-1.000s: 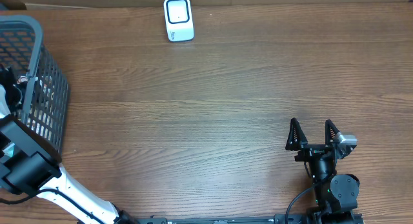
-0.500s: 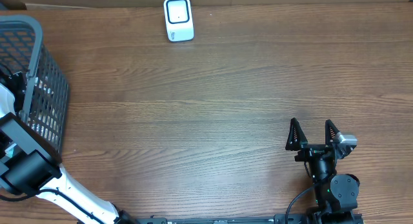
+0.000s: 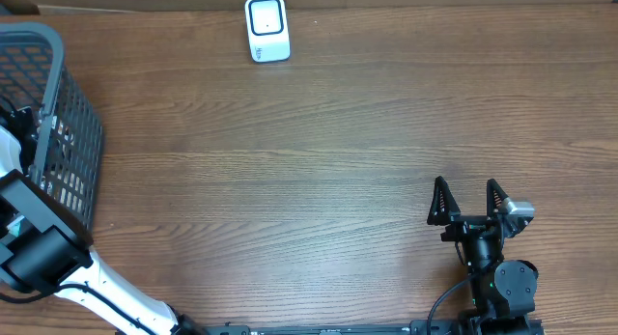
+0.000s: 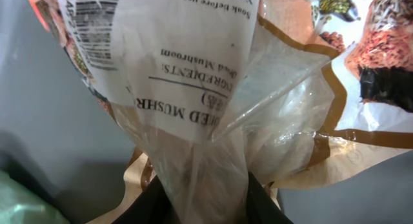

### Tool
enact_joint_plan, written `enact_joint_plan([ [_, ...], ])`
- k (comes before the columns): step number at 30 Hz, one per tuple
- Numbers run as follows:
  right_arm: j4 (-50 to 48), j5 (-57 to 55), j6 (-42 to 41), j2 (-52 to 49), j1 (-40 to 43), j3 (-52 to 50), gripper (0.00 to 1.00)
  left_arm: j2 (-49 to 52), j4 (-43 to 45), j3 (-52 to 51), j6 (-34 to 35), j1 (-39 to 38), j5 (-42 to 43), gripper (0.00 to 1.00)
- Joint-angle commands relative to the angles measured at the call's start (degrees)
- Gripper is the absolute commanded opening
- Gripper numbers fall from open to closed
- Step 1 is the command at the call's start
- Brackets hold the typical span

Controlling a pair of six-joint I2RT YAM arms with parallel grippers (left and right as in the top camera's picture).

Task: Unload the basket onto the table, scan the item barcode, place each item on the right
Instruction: 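Grasp the clear mushroom food pouch with the left gripper, then lift the pouch out and carry it toward the white scanner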

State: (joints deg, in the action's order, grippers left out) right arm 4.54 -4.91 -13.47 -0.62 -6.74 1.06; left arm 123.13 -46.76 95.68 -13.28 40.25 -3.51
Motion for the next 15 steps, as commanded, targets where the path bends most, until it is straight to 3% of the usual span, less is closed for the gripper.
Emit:
enact_joint_plan([
  [1,-0.24,-0.13,0.04,0.46,0.39,-0.61,1.0,0.31,-3.32,0.9,0.02,0.28,0.09,0.04],
  [12,-0.24,-0.13,0.04,0.46,0.39,-0.61,1.0,-7.72,-12.44,17.68,9.31,0.22,0.15,0.04],
  [15,-0.24,-0.13,0.04,0.46,0.39,-0.61,1.0,-13.75,-13.22,22.45,16.02,0.22,0.17,0.04],
])
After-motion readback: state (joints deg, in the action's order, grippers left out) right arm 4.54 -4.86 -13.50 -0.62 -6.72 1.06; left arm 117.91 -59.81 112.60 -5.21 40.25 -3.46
